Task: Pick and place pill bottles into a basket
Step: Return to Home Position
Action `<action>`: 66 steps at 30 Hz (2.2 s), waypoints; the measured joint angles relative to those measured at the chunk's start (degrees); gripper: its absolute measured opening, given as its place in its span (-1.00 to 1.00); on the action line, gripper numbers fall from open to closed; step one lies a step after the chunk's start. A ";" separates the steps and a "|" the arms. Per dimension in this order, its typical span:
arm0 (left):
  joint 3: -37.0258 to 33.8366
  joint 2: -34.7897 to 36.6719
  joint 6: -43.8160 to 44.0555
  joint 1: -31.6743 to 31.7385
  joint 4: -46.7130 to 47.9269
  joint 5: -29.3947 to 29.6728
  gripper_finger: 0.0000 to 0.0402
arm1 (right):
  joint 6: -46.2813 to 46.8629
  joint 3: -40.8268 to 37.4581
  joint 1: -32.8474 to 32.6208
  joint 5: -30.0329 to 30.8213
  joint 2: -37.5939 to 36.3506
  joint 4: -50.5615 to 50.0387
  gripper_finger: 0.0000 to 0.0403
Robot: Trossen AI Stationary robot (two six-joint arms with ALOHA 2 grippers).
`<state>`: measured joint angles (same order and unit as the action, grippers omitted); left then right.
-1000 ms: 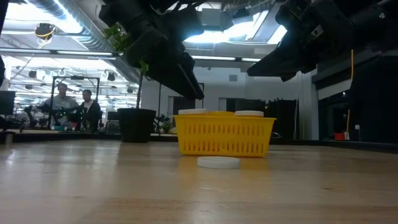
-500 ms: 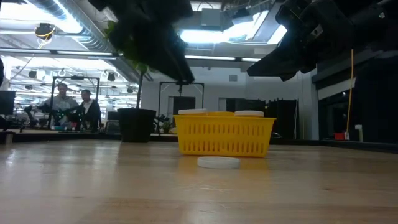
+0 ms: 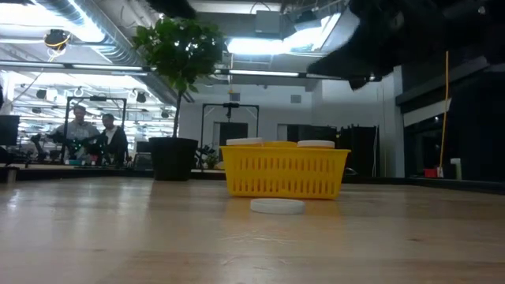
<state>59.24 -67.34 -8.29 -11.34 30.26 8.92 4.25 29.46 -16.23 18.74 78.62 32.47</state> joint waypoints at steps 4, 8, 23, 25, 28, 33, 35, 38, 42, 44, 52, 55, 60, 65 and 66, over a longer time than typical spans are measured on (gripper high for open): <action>-1.85 5.80 2.28 -1.71 2.46 0.24 -0.91 | -0.26 2.29 0.00 -0.53 -2.47 -1.92 -0.98; -9.51 14.03 2.13 -3.52 -2.07 0.40 -0.98 | -0.45 3.38 0.00 -2.41 -6.36 -7.33 -0.98; -47.25 53.12 -1.20 -0.93 -27.39 2.49 -0.99 | -3.38 -0.59 0.08 -4.02 -14.09 -8.26 -0.98; -50.02 58.12 -1.49 -0.09 -27.42 3.03 -0.99 | -3.47 -1.21 0.49 -4.06 -15.92 -8.28 -0.98; -52.67 65.55 -1.99 1.08 -26.28 3.07 -0.99 | -3.66 -2.88 1.25 -5.86 -19.39 -8.60 -0.98; -54.16 66.96 -3.05 2.53 -25.17 3.12 -0.99 | -4.36 -5.44 2.93 -8.00 -26.86 -9.50 -0.98; -54.71 66.70 -3.02 3.31 -25.62 3.32 -0.99 | -4.51 -6.38 3.54 -7.90 -30.61 -11.34 -0.98; -55.17 67.33 -2.98 4.22 -25.18 2.19 -0.99 | -4.74 -7.26 4.15 -8.02 -35.68 -15.10 -0.98; -55.15 67.33 -2.15 5.03 -25.82 1.37 -0.99 | -4.75 -7.44 4.78 -8.17 -42.63 -22.58 -0.98; -55.15 67.33 -1.56 5.18 -25.82 1.33 -0.99 | -4.89 -7.41 4.77 -8.29 -45.92 -25.69 -0.98; -55.15 67.35 -0.32 5.15 -25.34 1.35 -0.99 | -6.06 -14.65 4.76 -8.31 -54.93 -23.73 -0.98; -55.15 67.34 -0.35 5.15 -25.30 1.44 -0.99 | -5.76 -18.41 4.82 -8.31 -58.28 -22.43 -0.98; -55.15 67.35 0.46 5.15 -25.27 1.58 -0.98 | -4.44 -22.37 4.81 -8.33 -63.93 -21.68 -0.98; -55.15 67.35 1.57 5.15 -25.33 1.62 -0.99 | -4.75 -25.45 4.81 -8.31 -67.97 -21.55 -0.98; -55.13 67.35 1.72 5.15 -25.33 1.62 -0.99 | -4.81 -25.89 4.81 -8.31 -68.53 -21.49 -0.98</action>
<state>4.12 0.01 -6.57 -6.20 4.93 10.55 -0.56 3.58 -11.42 10.44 10.09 10.98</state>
